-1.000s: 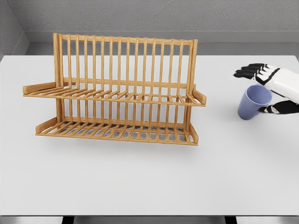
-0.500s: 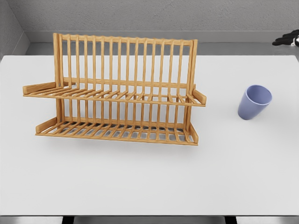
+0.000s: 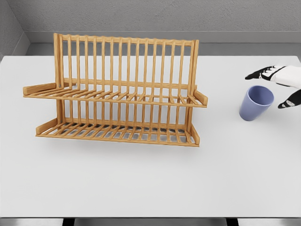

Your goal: Right arm put cup on second shelf

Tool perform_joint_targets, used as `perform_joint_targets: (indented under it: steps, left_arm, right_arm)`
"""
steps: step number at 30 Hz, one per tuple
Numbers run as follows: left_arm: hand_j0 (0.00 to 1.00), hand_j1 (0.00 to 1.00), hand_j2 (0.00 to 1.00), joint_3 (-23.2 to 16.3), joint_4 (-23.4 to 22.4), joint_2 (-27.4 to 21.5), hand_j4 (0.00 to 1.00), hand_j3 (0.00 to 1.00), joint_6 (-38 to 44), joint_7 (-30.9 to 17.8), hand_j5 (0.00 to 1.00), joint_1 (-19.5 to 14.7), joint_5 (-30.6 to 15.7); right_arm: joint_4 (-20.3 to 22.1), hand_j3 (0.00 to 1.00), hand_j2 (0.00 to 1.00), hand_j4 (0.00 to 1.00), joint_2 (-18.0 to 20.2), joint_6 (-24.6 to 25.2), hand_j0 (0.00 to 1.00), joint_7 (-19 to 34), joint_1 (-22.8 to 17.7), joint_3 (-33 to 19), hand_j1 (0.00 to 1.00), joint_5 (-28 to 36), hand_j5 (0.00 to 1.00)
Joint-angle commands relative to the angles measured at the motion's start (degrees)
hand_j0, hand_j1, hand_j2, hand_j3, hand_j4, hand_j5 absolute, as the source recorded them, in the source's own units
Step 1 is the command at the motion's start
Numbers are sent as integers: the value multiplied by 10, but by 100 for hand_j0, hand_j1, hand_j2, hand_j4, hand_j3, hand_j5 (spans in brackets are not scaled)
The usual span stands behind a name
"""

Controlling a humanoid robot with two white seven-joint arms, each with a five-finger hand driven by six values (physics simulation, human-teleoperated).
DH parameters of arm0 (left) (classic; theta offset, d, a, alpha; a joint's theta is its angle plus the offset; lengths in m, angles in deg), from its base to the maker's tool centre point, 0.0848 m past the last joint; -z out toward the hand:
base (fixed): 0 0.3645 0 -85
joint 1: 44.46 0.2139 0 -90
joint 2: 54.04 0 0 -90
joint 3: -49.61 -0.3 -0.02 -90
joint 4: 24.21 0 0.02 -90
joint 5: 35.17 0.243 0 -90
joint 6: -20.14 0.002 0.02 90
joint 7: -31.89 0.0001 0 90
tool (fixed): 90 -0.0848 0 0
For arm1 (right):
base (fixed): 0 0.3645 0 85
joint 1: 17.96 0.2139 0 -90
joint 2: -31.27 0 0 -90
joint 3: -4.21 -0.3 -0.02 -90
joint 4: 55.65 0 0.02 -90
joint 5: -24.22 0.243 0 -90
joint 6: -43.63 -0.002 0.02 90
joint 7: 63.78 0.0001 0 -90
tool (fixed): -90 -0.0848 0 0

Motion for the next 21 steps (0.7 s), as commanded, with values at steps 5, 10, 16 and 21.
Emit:
perform_joint_targets:
  steps: [5,10,16,21]
  left_arm:
    - [100,100,100,0,0,0,100,100,0,0,100,0,0]
    - [100,100,100,0,0,0,100,100,0,0,100,0,0]
    - [100,100,100,0,0,0,100,100,0,0,100,0,0]
    - [100,100,100,0,0,0,100,100,0,0,100,0,0]
  right_arm:
    - [-29,100,100,100,-19,1,100,0,11,42,100,-7,100]
    - [-56,100,100,100,-31,1,100,0,30,67,100,-10,100]
    - [-68,100,100,100,-43,1,100,0,46,79,100,-10,100]
    - [-68,100,100,100,-44,1,100,0,49,87,100,-10,100]
